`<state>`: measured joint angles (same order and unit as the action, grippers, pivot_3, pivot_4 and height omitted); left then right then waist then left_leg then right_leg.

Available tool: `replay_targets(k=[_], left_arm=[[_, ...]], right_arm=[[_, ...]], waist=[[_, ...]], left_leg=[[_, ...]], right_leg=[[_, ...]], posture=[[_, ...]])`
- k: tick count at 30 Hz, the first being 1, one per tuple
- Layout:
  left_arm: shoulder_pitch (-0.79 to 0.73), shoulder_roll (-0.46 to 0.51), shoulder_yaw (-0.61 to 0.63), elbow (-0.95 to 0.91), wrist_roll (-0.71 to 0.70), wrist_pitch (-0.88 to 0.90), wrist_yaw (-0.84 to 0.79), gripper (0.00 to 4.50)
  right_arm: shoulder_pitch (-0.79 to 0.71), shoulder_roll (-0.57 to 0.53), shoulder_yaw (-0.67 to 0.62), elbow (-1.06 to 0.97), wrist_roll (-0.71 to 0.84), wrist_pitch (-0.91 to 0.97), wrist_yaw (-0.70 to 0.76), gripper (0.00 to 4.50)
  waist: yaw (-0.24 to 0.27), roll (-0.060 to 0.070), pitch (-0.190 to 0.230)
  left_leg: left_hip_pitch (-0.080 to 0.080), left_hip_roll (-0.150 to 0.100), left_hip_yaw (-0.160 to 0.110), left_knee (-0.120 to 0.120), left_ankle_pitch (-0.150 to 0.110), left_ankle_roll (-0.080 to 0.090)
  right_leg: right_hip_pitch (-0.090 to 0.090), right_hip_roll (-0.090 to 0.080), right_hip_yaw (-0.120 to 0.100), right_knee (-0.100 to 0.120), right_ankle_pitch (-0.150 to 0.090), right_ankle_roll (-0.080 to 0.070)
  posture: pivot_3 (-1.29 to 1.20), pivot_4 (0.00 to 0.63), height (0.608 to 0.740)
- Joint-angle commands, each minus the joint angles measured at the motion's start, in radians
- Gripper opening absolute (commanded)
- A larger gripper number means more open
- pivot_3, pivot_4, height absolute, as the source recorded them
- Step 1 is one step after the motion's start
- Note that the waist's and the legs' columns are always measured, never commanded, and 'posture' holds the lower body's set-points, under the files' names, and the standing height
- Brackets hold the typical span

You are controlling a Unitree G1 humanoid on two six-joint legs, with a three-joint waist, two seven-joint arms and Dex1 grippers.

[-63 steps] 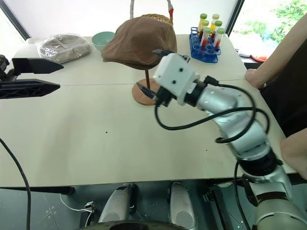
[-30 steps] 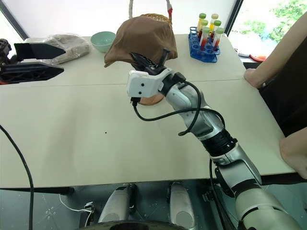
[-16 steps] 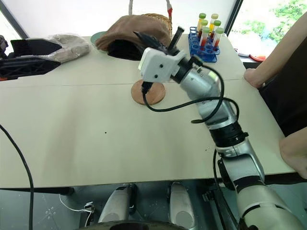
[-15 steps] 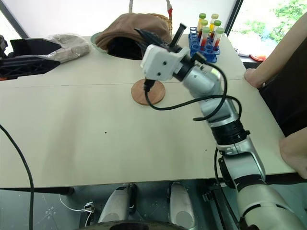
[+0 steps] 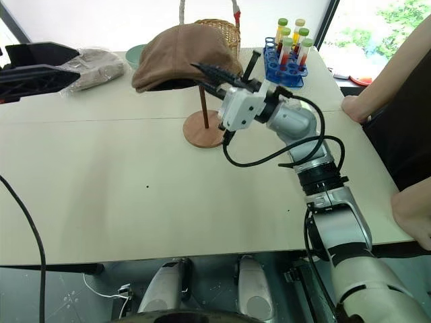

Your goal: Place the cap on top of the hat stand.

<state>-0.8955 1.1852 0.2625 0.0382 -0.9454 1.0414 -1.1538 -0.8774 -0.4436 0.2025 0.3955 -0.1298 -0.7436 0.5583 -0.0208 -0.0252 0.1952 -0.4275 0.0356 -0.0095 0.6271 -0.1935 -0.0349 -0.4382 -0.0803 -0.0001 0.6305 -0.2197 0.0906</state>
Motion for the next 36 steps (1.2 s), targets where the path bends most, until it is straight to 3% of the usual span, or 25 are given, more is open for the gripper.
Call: replay_targets(k=[1,6,15,18,22,25,27,32,36], left_arm=[[-0.032,0.01,0.044,-0.001,-0.008,-0.001,0.006,4.12],[-0.047,-0.006,0.027,0.005,0.002,-0.01,0.009,4.12],[-0.064,-0.024,0.005,0.017,0.027,-0.017,-0.008,4.12],[-0.033,-0.006,0.008,0.013,0.041,-0.028,-0.033,4.12],[0.014,0.013,0.008,0.014,0.082,-0.065,-0.07,4.12],[0.042,0.023,0.005,0.025,0.118,-0.101,-0.093,4.12],[0.052,0.03,0.01,0.039,0.134,-0.117,-0.105,4.12],[0.08,0.081,0.047,0.044,0.154,-0.125,-0.127,4.12],[0.114,0.125,0.082,0.038,0.145,-0.102,-0.128,4.12]], right_arm=[[0.037,-0.006,-0.01,-0.023,-0.013,0.0,-0.012,1.72],[0.075,-0.004,-0.027,-0.082,-0.048,0.038,-0.047,4.4],[0.193,-0.133,-0.093,-0.379,0.084,0.236,0.062,4.46],[0.224,-0.238,-0.17,-0.542,0.241,0.427,0.146,4.46],[0.194,-0.431,-0.275,-0.669,0.565,0.843,0.316,4.46],[0.108,-0.553,-0.328,-0.592,0.764,1.138,0.431,4.46],[0.04,-0.601,-0.33,-0.467,0.808,1.246,0.527,4.46],[-0.114,-0.661,-0.243,-0.167,0.782,1.438,0.734,4.46],[-0.181,-0.64,-0.219,-0.066,0.75,1.453,0.831,4.46]], waist=[[0.002,0.0,0.0],[0.0,0.0,0.0],[0.007,0.0,0.0],[0.006,0.001,0.0],[0.006,0.001,0.001],[0.004,0.001,0.001],[0.004,0.001,0.001],[0.003,0.002,0.002],[0.0,0.003,0.002]], left_leg=[[0.0,0.0,0.0,0.0,0.0,0.0],[0.0,0.0,0.0,0.001,0.0,0.0],[0.0,0.0,0.0,0.001,0.0,0.0],[0.0,0.0,0.0,0.001,0.0,0.0],[0.002,0.0,0.0,0.001,0.0,0.0],[0.002,0.0,0.0,0.001,0.0,0.0],[0.002,0.0,0.0,0.001,0.0,0.0],[0.0,0.0,0.001,0.001,0.0,0.0],[0.0,0.0,0.002,-0.001,-0.001,0.002]], right_leg=[[0.0,0.0,0.0,0.0,0.0,0.0],[0.0,0.0,0.0,0.0,0.0,0.0],[0.001,0.0,0.0,0.0,-0.001,0.001],[0.002,0.0,0.0,0.0,-0.001,0.001],[0.002,0.0,0.0,0.0,-0.001,0.0],[0.003,0.0,0.0,0.0,-0.001,0.0],[0.003,0.0,0.0,0.0,-0.001,0.0],[0.0,-0.001,0.001,-0.002,-0.001,0.0],[-0.002,-0.001,0.001,-0.001,-0.001,0.0]], posture=[[0.0,0.15,0.74],[0.0,0.15,0.74],[0.0,0.15,0.74],[0.0,0.15,0.74],[0.0,0.15,0.74],[0.0,0.15,0.74],[0.0,0.15,0.74],[0.0,0.15,0.74],[0.0,0.15,0.74]])
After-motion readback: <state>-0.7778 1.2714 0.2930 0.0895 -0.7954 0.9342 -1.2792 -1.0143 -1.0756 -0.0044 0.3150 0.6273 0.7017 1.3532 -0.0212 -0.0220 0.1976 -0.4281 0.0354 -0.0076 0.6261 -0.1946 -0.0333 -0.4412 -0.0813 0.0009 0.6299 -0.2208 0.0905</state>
